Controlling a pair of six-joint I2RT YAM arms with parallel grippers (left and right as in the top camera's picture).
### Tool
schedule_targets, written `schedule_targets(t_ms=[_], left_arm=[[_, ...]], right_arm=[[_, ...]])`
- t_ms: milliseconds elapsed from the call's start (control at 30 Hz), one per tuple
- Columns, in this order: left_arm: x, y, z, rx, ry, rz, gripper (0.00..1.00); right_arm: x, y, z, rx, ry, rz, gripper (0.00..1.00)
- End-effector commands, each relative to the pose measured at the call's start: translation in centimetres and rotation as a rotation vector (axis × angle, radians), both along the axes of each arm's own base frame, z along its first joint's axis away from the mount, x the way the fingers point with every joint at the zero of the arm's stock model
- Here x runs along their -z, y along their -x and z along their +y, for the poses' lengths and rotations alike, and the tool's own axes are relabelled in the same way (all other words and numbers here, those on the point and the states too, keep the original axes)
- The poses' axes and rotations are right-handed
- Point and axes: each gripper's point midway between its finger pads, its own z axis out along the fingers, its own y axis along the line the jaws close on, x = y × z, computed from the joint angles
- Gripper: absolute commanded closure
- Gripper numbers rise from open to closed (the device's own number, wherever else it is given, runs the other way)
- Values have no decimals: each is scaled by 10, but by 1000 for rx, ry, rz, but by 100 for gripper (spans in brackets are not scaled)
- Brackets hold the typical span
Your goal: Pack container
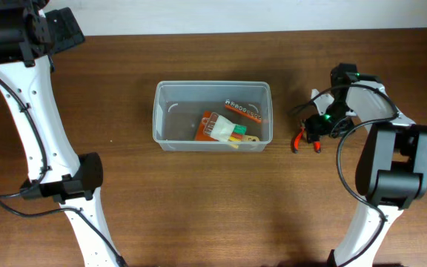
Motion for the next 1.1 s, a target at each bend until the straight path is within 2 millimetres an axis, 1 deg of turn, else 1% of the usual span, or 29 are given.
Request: schedule_targets(t_ms=[0, 100, 167, 233, 467, 533, 700, 767, 800, 833, 1067], left_arm=[[-14, 8, 5, -8, -23, -23, 1], [-14, 8, 5, -8, -23, -23, 1], [-14, 8, 5, -8, -23, -23, 1], [-14, 8, 5, -8, -23, -23, 1], [-14, 8, 5, -8, -23, -23, 1], [-14, 8, 5, -8, -23, -23, 1], [-14, 8, 5, -8, -23, -23, 1], [-14, 8, 5, -8, -23, -23, 1], [-14, 8, 5, -8, -23, -23, 1], [-14, 8, 5, -8, -23, -23, 1], [-14, 8, 5, -8, -23, -23, 1]], right_arm=[[5, -1, 19, -86, -5, -2, 24], [5, -4, 28, -135, 1, -13, 24], [5, -5, 30, -151, 16, -15, 24], [5, -5, 28, -157, 42, -11, 24], [5, -4, 21, -143, 45, -6, 25], [5, -3, 21, -142, 45, -3, 29], [5, -3, 22, -142, 44, -2, 33], [5, -3, 22, -140, 44, -2, 39], [5, -3, 22, -141, 44, -3, 48], [5, -3, 22, -141, 44, -3, 53], [5, -3, 22, -141, 44, -3, 53]])
